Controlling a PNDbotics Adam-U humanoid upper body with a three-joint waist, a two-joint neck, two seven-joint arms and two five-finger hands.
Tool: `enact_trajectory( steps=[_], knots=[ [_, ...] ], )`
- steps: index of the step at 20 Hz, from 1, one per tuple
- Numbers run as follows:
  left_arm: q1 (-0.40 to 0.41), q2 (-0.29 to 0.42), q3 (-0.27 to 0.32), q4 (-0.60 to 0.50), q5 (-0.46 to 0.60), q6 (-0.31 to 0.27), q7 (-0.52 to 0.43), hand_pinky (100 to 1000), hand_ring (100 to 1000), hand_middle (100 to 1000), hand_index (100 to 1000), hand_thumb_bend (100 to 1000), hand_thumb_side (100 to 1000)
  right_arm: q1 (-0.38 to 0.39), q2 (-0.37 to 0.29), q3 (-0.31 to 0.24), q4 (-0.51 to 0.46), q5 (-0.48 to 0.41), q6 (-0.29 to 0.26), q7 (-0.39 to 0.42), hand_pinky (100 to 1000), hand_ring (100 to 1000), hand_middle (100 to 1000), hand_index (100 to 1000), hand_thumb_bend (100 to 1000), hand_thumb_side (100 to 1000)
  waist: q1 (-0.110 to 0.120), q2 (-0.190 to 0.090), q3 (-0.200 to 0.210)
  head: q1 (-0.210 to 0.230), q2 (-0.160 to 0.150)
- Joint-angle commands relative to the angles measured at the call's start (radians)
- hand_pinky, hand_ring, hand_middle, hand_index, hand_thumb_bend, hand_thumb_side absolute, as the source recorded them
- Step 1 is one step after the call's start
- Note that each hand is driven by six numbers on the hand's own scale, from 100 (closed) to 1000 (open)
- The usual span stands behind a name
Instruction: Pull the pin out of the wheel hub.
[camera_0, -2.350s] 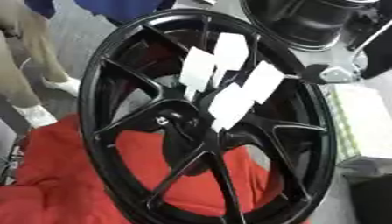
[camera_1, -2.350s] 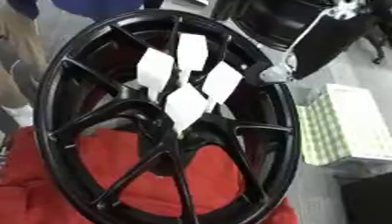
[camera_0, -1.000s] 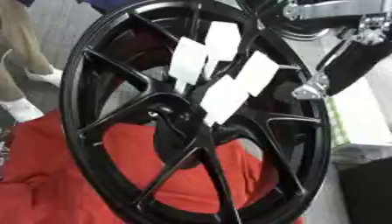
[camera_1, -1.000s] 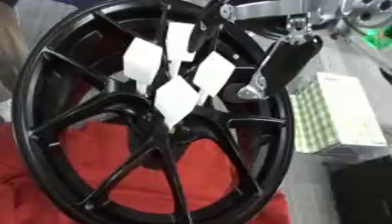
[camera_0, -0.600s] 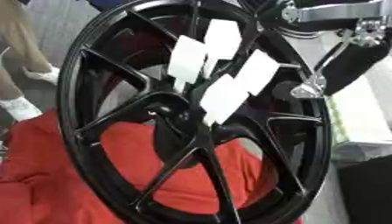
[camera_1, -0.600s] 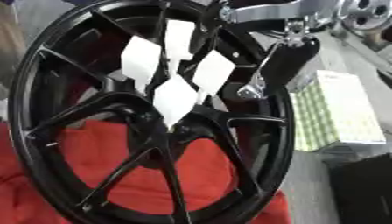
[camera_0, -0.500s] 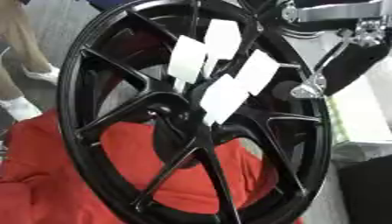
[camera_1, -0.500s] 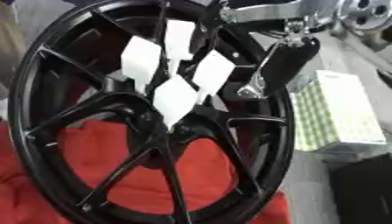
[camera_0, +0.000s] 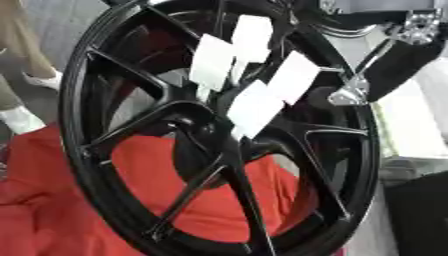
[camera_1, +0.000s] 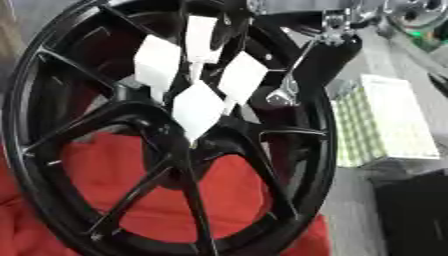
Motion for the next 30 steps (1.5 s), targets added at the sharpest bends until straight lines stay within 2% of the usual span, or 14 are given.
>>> enact_trajectory(
  steps=[1, 6, 7, 21, 30],
  knots=[
    [-0.009, 0.010, 0.001, -0.020, 0.000, 0.002, -0.002, 849, 735, 697, 837, 100, 612, -0.025, -0.011, -0.004, -0.006, -0.026, 0.007, -0.016, 982, 847, 763, 818, 415, 100, 0.011, -0.025, -0.003, -0.013, 0.008],
    [-0.009, 0.007, 0.002, -0.020, 0.002, 0.002, -0.001, 850, 735, 698, 837, 100, 613, -0.042, 0.004, 0.012, -0.006, -0.051, 0.028, -0.040, 955, 831, 749, 816, 419, 100, 0.011, -0.030, 0.001, -0.019, 0.008],
    [-0.009, 0.006, 0.003, -0.020, 0.002, 0.002, 0.000, 850, 735, 698, 837, 100, 613, -0.045, 0.007, 0.017, -0.006, -0.055, 0.031, -0.041, 951, 829, 746, 817, 443, 100, 0.011, -0.030, 0.002, -0.020, 0.009],
    [-0.008, -0.004, 0.004, -0.020, 0.006, 0.009, -0.001, 852, 735, 699, 837, 100, 615, -0.054, 0.034, 0.073, -0.006, -0.120, 0.065, -0.070, 869, 779, 708, 805, 431, 100, 0.011, -0.031, 0.006, -0.025, 0.008],
    [-0.013, -0.007, 0.002, -0.020, 0.009, 0.010, -0.004, 853, 734, 699, 837, 100, 615, -0.056, 0.050, 0.097, -0.006, -0.114, 0.084, -0.080, 864, 786, 710, 806, 436, 100, 0.011, -0.028, 0.015, -0.034, 0.008]
  ],
)
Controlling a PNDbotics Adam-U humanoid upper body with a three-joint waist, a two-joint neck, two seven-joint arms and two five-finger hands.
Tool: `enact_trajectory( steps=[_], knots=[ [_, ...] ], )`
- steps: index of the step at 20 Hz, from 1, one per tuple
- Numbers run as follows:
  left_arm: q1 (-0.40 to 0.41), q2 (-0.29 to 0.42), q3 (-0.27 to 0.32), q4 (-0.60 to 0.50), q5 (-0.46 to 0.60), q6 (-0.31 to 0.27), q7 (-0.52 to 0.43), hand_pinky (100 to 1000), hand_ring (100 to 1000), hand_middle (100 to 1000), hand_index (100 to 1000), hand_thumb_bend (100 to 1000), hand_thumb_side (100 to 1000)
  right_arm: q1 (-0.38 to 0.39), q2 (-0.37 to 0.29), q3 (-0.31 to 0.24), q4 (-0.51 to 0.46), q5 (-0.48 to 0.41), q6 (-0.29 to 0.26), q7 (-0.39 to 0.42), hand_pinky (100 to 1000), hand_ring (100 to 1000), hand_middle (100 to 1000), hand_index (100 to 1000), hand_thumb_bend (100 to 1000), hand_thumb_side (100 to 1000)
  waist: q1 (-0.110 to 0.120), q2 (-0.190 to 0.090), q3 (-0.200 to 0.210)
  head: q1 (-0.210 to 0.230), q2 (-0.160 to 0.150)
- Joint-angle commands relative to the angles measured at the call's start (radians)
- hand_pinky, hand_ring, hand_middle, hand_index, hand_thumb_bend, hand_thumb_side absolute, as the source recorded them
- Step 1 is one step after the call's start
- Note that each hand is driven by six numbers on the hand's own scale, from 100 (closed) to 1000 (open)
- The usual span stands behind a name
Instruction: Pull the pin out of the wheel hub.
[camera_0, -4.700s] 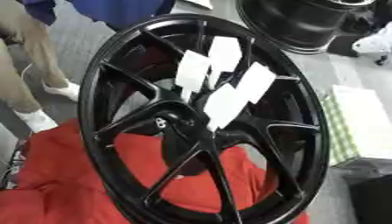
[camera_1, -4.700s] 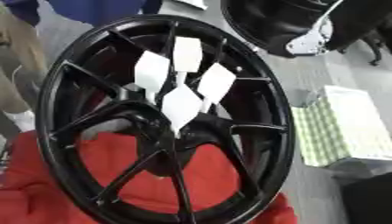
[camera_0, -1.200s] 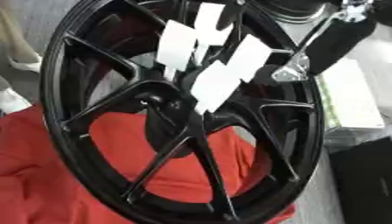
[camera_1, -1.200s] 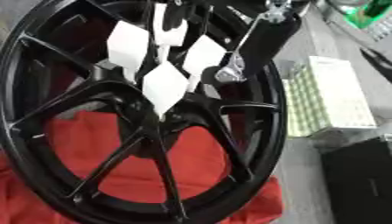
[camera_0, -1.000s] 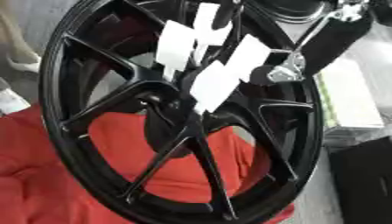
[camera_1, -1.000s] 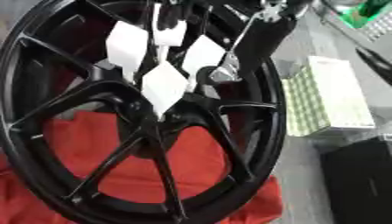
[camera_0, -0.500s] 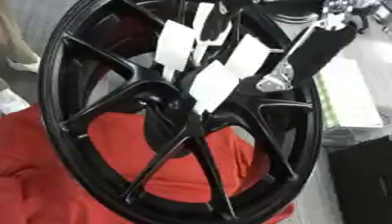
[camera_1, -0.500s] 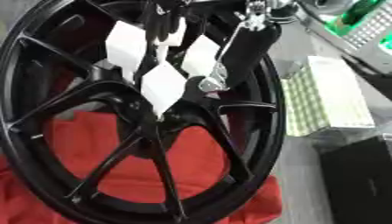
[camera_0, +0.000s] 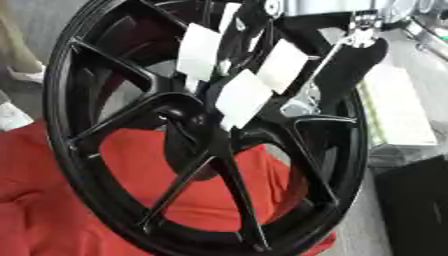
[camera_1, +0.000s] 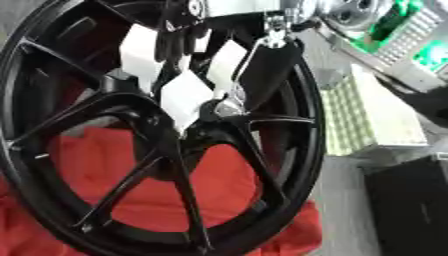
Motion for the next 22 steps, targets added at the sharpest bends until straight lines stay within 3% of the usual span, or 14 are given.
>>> enact_trajectory(
  steps=[1, 14, 22],
  knots=[
    [-0.012, 0.011, 0.003, -0.020, 0.003, 0.001, -0.003, 853, 734, 699, 837, 100, 615, -0.015, -0.013, -0.004, -0.006, 0.005, 0.008, -0.003, 860, 785, 709, 805, 434, 100, 0.011, -0.026, 0.001, -0.004, 0.001],
    [-0.018, 0.008, 0.001, -0.020, 0.003, 0.000, -0.008, 854, 733, 699, 837, 100, 615, 0.002, -0.013, 0.013, -0.006, 0.027, 0.016, 0.009, 866, 792, 710, 801, 429, 100, 0.011, -0.010, 0.010, -0.021, 0.006],
    [-0.021, 0.008, 0.000, -0.020, 0.003, 0.002, -0.009, 856, 733, 699, 836, 100, 615, -0.002, -0.006, 0.018, -0.006, 0.008, 0.014, -0.002, 837, 769, 654, 757, 413, 100, 0.011, -0.006, 0.010, -0.027, 0.013]
  ],
)
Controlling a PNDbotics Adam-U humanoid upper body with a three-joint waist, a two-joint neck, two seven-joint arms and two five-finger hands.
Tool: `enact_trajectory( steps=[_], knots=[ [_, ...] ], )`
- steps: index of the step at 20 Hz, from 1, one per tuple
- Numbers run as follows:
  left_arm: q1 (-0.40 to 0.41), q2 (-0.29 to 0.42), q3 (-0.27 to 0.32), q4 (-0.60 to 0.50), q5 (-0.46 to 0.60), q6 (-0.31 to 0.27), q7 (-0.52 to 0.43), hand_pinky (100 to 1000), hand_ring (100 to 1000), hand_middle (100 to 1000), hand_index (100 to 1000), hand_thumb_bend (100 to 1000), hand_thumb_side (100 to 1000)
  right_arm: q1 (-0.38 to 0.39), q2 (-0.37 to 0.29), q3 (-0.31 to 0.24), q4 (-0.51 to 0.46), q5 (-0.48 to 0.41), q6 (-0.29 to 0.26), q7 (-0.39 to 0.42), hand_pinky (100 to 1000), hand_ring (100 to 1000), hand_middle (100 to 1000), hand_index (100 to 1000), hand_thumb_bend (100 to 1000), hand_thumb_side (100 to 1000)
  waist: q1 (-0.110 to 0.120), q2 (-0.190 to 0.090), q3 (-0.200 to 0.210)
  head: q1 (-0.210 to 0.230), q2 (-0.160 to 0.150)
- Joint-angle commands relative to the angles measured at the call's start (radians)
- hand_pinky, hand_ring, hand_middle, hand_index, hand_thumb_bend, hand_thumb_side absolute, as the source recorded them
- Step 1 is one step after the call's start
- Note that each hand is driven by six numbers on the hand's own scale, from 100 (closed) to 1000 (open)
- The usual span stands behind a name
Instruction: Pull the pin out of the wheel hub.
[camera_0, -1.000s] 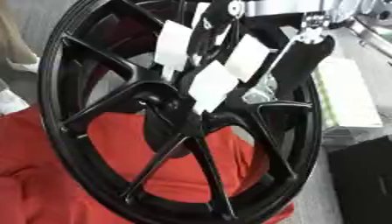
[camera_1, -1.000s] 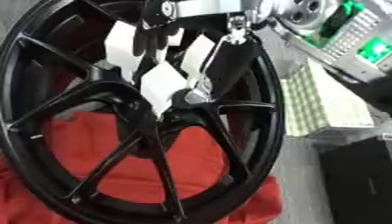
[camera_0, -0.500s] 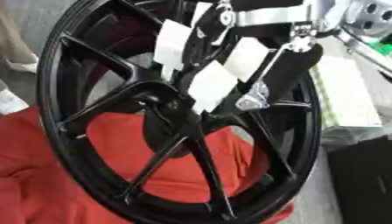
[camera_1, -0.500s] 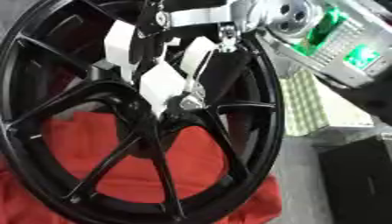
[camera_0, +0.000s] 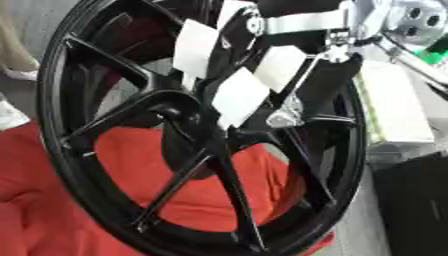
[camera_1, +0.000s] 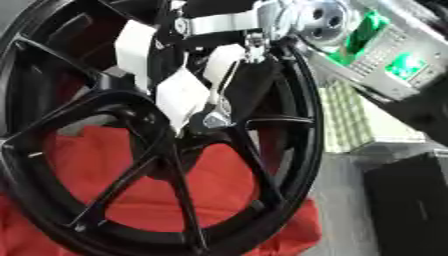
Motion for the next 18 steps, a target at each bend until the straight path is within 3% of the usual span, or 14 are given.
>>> enact_trajectory(
  steps=[1, 18],
  knots=[
    [-0.010, 0.012, -0.001, -0.020, 0.002, 0.001, -0.002, 856, 733, 699, 836, 100, 615, -0.019, -0.012, -0.006, -0.006, -0.015, -0.002, -0.007, 837, 768, 650, 753, 412, 100, 0.011, -0.020, -0.002, -0.006, 0.005],
    [-0.010, 0.009, -0.003, -0.020, 0.004, 0.008, 0.001, 858, 732, 700, 836, 100, 617, -0.028, -0.008, -0.006, -0.006, -0.042, 0.021, 0.011, 837, 753, 606, 714, 352, 100, 0.011, -0.026, -0.010, -0.008, -0.004]
  ],
)
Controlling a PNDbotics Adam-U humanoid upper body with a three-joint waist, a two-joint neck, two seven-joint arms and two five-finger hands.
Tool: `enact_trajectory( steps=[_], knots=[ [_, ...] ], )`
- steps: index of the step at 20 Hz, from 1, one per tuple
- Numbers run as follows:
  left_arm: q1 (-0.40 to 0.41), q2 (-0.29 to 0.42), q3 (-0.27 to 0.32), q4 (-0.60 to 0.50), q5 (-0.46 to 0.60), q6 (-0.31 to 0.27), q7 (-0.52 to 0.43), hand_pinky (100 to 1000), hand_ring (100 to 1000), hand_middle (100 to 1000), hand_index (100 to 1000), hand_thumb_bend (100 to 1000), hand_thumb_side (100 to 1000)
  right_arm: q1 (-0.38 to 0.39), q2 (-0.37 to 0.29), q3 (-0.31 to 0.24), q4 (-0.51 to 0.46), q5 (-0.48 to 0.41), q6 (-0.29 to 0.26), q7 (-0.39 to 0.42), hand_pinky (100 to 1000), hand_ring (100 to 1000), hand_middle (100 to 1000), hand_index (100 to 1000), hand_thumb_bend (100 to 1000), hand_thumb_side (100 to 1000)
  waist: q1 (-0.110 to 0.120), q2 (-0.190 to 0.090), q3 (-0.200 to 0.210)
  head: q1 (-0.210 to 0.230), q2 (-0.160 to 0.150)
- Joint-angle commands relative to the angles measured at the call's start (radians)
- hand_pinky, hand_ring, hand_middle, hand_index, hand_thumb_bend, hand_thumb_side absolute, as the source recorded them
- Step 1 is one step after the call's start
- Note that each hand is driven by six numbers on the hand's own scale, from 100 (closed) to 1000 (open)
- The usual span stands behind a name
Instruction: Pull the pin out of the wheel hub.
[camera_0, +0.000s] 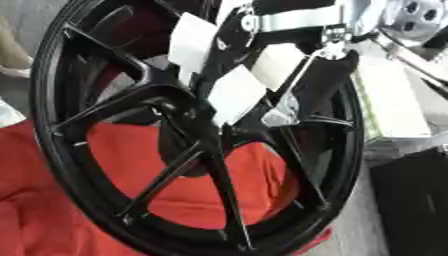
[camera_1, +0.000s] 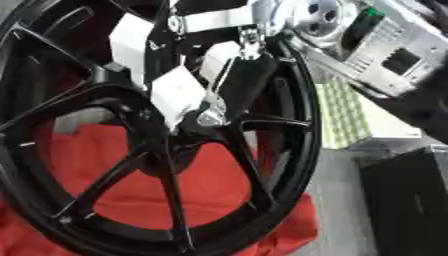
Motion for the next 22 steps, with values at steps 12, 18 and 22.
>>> enact_trajectory(
  steps=[12, 18, 22],
  knots=[
    [-0.008, 0.005, 0.002, -0.020, 0.006, 0.005, -0.002, 860, 731, 700, 834, 100, 618, -0.023, -0.009, -0.007, -0.006, -0.037, 0.029, -0.020, 809, 715, 534, 648, 318, 100, 0.011, -0.024, -0.004, -0.010, -0.006],
    [-0.008, 0.004, 0.002, -0.020, 0.008, 0.005, -0.002, 860, 732, 701, 833, 100, 618, -0.022, -0.009, -0.009, -0.006, -0.041, 0.039, -0.033, 794, 677, 453, 564, 336, 100, 0.011, -0.025, -0.005, -0.011, -0.008],
    [-0.007, 0.004, 0.002, -0.020, 0.009, 0.005, -0.003, 861, 731, 701, 833, 100, 618, -0.023, -0.010, -0.013, -0.006, -0.042, 0.046, -0.049, 804, 655, 426, 539, 339, 100, 0.011, -0.027, -0.006, -0.013, -0.007]
  ],
)
